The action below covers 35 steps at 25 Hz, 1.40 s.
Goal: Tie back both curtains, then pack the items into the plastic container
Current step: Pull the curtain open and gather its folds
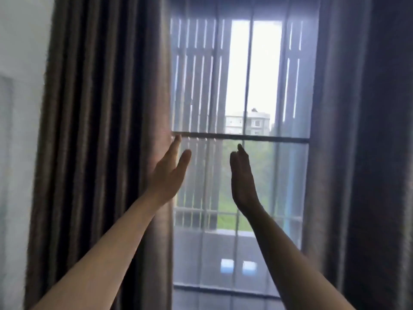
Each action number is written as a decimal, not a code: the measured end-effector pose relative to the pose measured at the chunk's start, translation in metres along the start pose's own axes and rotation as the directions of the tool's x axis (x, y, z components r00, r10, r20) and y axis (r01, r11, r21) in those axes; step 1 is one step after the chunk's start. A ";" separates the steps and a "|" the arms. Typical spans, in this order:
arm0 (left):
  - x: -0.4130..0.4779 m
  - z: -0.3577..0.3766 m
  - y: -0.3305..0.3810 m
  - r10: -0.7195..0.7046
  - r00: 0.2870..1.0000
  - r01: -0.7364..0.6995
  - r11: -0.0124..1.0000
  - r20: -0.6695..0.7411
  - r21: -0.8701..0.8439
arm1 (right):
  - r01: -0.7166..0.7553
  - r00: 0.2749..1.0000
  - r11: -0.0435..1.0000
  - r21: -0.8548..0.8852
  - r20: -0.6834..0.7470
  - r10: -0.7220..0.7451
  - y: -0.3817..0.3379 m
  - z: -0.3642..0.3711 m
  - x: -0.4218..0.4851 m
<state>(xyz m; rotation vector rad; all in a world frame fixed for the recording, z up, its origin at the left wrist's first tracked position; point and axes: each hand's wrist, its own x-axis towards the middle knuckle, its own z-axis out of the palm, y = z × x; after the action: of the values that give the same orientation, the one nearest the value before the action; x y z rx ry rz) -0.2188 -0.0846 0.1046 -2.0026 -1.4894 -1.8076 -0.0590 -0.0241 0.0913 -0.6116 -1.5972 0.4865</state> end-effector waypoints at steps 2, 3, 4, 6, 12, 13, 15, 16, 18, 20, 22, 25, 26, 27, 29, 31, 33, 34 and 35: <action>-0.034 0.043 0.006 -0.062 0.996 0.061 0.998 0.058 0.007 | -0.058 0.997 0.998 -0.029 -0.058 0.056 0.022 -0.042 -0.042; -0.052 0.064 0.010 -0.080 0.993 0.080 0.997 0.082 0.005 | -0.087 0.993 0.995 -0.042 -0.084 0.083 0.033 -0.061 -0.063; -0.069 0.086 0.013 -0.092 0.990 0.092 0.996 0.108 -0.004 | -0.118 0.987 0.991 -0.055 -0.112 0.111 0.045 -0.080 -0.084; -0.097 0.123 0.017 -0.082 0.983 0.088 0.996 0.162 -0.026 | -0.156 0.979 0.984 -0.086 -0.148 0.143 0.068 -0.107 -0.121; -0.128 0.228 0.030 -0.048 0.948 0.083 0.992 0.314 -0.096 | -0.343 0.925 0.872 -0.348 -0.285 0.251 0.139 -0.170 -0.178; -0.125 0.243 0.032 -0.055 0.943 0.091 0.991 0.328 -0.096 | -0.366 0.915 0.842 -0.397 -0.320 0.247 0.150 -0.177 -0.180; -0.116 0.271 0.038 -0.056 0.940 0.093 0.991 0.336 -0.097 | -0.399 0.903 0.778 -0.485 -0.357 0.240 0.169 -0.187 -0.177; -0.110 0.288 0.040 -0.044 0.941 0.085 0.990 0.336 -0.109 | -0.427 0.892 0.742 -0.516 -0.376 0.251 0.179 -0.191 -0.174; -0.094 0.320 0.044 0.005 0.951 0.042 0.988 0.309 -0.146 | -0.445 0.880 0.697 -0.563 -0.418 0.224 0.200 -0.196 -0.166; -0.076 0.348 0.047 0.056 0.966 -0.007 0.982 0.253 -0.188 | -0.434 0.874 0.673 -0.599 -0.462 0.153 0.216 -0.198 -0.155; -0.051 0.373 0.053 0.121 0.973 -0.076 0.972 0.198 -0.221 | -0.453 0.850 0.643 -0.617 -0.517 0.102 0.232 -0.200 -0.140; -0.013 0.404 0.067 0.219 0.970 -0.195 0.961 0.109 -0.195 | -0.495 0.808 0.605 -0.624 -0.586 0.056 0.251 -0.207 -0.109; -0.001 0.413 0.072 0.237 0.968 -0.217 0.957 0.088 -0.191 | -0.501 0.796 0.596 -0.628 -0.604 0.032 0.256 -0.213 -0.097; 0.011 0.420 0.079 0.252 0.965 -0.231 0.951 0.079 -0.205 | -0.504 0.785 0.588 -0.633 -0.620 0.007 0.261 -0.219 -0.087; 0.030 0.438 0.090 0.300 0.949 -0.264 0.924 0.095 -0.277 | -0.512 0.765 0.571 -0.641 -0.643 -0.035 0.268 -0.231 -0.073; 0.040 0.458 0.101 0.385 0.910 -0.306 0.874 0.153 -0.378 | -0.532 0.747 0.552 -0.642 -0.663 -0.051 0.276 -0.241 -0.064; 0.049 0.485 0.114 0.465 0.857 -0.331 0.828 0.225 -0.452 | -0.574 0.710 0.514 -0.638 -0.700 -0.077 0.287 -0.255 -0.057; 0.052 0.499 0.122 0.481 0.838 -0.333 0.825 0.257 -0.457 | -0.597 0.685 0.495 -0.631 -0.722 -0.095 0.291 -0.265 -0.053; 0.055 0.513 0.132 0.491 0.825 -0.338 0.826 0.280 -0.451 | -0.619 0.659 0.476 -0.624 -0.743 -0.117 0.296 -0.279 -0.049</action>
<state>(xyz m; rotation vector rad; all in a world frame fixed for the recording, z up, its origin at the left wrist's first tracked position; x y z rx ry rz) 0.2360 0.1885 0.0585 -2.7346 -0.6532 -1.6663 0.2523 0.1602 -0.1009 -1.6456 -0.8349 -0.4041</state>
